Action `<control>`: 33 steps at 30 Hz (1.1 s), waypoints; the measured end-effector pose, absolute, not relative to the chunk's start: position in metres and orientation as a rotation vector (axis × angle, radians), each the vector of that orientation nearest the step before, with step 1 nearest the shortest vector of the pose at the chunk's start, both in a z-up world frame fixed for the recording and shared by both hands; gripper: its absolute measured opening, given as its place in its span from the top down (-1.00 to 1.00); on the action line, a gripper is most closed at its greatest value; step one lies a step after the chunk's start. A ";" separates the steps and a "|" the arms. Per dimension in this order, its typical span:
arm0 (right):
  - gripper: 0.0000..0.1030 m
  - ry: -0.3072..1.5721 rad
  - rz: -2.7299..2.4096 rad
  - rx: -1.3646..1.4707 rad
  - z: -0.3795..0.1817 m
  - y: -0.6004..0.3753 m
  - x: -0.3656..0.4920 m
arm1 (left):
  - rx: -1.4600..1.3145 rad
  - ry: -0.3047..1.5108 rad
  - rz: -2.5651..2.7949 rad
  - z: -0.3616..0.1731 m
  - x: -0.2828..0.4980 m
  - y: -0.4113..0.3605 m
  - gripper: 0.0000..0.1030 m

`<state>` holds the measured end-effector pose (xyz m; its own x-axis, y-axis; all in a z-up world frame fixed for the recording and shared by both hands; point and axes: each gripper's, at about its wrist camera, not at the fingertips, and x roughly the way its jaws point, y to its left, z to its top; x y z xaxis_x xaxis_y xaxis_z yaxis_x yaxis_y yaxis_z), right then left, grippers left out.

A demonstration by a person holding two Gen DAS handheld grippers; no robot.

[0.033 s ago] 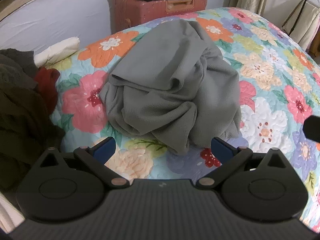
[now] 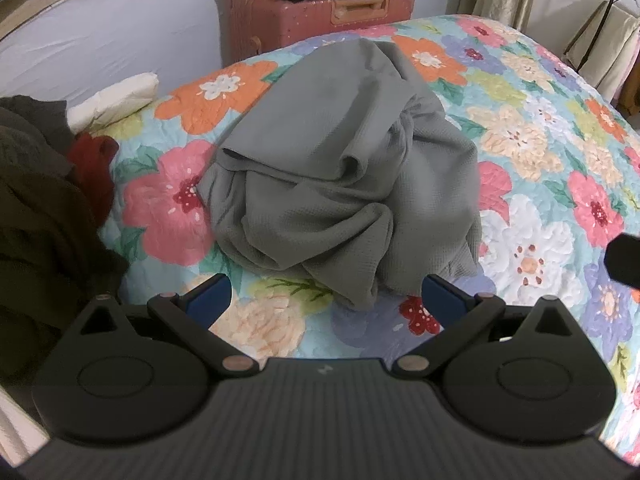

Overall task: Fold clothes
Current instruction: 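Move both grippers toward the crumpled grey garment on the quilt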

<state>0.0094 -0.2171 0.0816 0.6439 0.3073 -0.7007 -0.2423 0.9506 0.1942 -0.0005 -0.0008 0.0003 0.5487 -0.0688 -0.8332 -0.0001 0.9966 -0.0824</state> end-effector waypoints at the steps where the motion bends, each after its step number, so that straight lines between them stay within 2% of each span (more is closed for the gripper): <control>1: -0.93 0.816 0.314 0.084 0.082 -0.217 0.009 | -0.073 0.986 -0.048 0.001 -0.001 -0.002 -1.00; 33: -0.92 0.861 0.288 0.120 0.063 -0.220 0.012 | -0.149 1.008 -0.070 -0.003 0.003 0.010 -1.00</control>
